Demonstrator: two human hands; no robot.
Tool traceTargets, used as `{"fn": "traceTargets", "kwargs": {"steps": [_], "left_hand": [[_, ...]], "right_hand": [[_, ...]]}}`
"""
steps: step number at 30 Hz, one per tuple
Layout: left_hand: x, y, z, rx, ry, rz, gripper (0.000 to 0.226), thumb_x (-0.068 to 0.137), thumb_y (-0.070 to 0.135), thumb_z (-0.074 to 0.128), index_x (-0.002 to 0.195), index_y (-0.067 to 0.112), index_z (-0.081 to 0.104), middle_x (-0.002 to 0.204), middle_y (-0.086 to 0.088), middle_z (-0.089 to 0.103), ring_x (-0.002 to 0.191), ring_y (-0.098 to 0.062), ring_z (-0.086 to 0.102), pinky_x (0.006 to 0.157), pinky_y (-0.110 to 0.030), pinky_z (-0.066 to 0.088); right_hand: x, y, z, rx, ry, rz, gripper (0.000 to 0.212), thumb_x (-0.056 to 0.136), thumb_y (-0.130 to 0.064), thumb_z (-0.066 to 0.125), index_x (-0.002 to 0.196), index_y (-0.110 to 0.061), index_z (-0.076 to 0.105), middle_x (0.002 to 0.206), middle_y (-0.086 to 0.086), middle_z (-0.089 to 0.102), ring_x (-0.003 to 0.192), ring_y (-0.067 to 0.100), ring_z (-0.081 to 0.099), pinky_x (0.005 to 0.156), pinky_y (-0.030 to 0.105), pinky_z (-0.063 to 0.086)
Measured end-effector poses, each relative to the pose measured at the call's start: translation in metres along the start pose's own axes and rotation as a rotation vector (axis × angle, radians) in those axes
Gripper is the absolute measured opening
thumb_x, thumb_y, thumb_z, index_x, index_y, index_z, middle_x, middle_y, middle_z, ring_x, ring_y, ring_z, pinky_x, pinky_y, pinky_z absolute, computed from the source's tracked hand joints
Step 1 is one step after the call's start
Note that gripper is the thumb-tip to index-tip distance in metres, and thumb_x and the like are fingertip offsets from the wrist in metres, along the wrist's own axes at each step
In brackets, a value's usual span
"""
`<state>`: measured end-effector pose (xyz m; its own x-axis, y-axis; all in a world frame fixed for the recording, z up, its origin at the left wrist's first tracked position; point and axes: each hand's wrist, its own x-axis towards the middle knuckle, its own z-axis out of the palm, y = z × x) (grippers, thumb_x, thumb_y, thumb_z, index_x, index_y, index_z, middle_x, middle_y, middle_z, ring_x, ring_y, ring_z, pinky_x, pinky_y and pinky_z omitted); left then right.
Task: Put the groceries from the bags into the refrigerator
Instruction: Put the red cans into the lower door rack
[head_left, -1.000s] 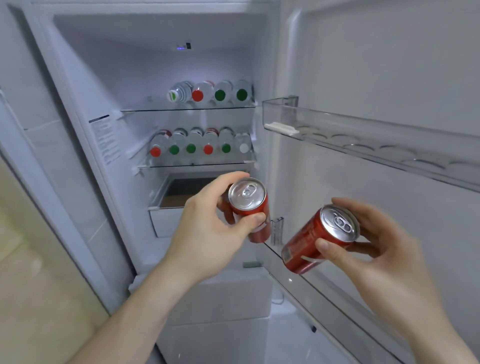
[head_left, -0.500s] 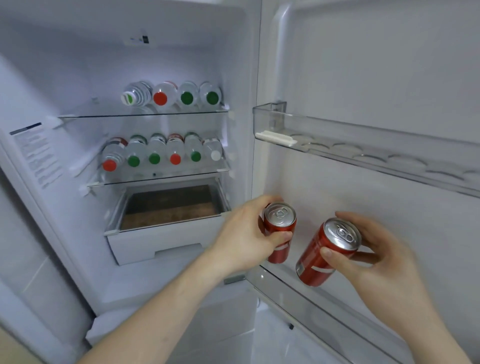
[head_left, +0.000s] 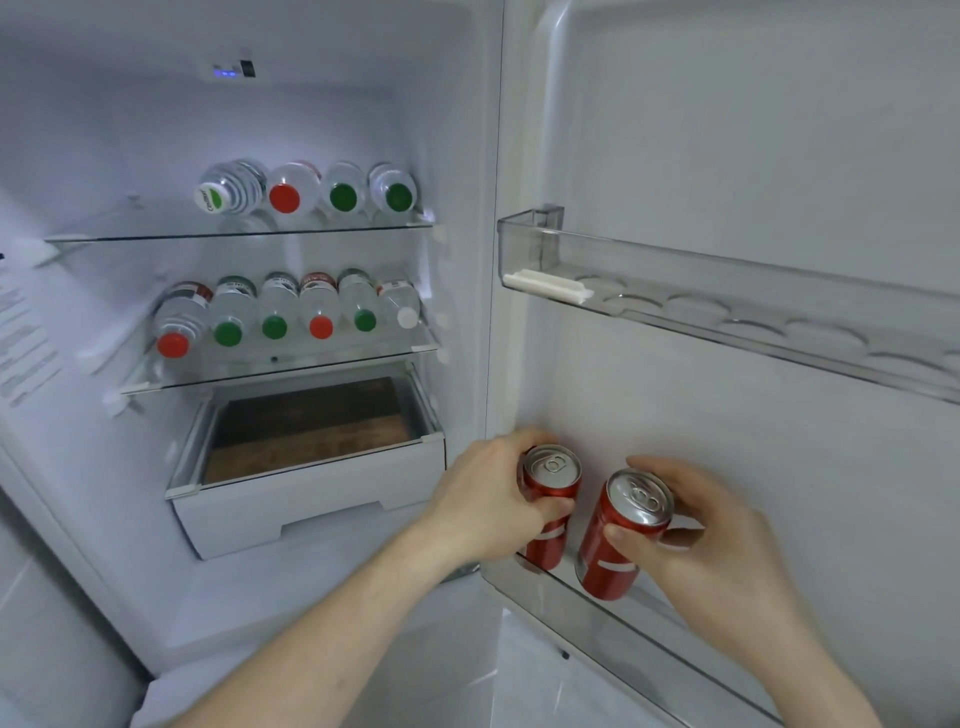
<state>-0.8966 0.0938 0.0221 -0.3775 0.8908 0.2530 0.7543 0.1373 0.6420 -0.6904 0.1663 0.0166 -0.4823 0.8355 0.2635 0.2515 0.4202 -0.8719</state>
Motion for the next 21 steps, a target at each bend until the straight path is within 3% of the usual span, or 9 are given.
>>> {"fn": "traceTargets", "kwargs": {"steps": [12, 21], "left_hand": [[0.001, 0.003, 0.0, 0.23, -0.023, 0.054, 0.051, 0.083, 0.057, 0.062, 0.13, 0.04, 0.05, 0.125, 0.013, 0.065, 0.112, -0.018, 0.062, 0.09, -0.039, 0.054], [-0.005, 0.008, 0.001, 0.363, 0.02, 0.129, 0.067, 0.094, 0.06, 0.05, 0.152, 0.031, 0.035, 0.154, 0.016, 0.038, 0.129, -0.018, 0.053, 0.1, -0.039, 0.05]], "right_hand": [[0.007, 0.014, 0.009, -0.032, -0.017, 0.015, 0.056, 0.069, -0.018, 0.091, 0.111, -0.047, 0.068, 0.107, -0.033, 0.069, 0.1, -0.01, 0.064, 0.082, 0.024, 0.056], [0.011, 0.014, 0.014, -0.032, 0.0, -0.005, 0.054, 0.072, -0.021, 0.088, 0.114, -0.048, 0.066, 0.107, -0.037, 0.066, 0.101, -0.009, 0.064, 0.084, 0.025, 0.057]]}}
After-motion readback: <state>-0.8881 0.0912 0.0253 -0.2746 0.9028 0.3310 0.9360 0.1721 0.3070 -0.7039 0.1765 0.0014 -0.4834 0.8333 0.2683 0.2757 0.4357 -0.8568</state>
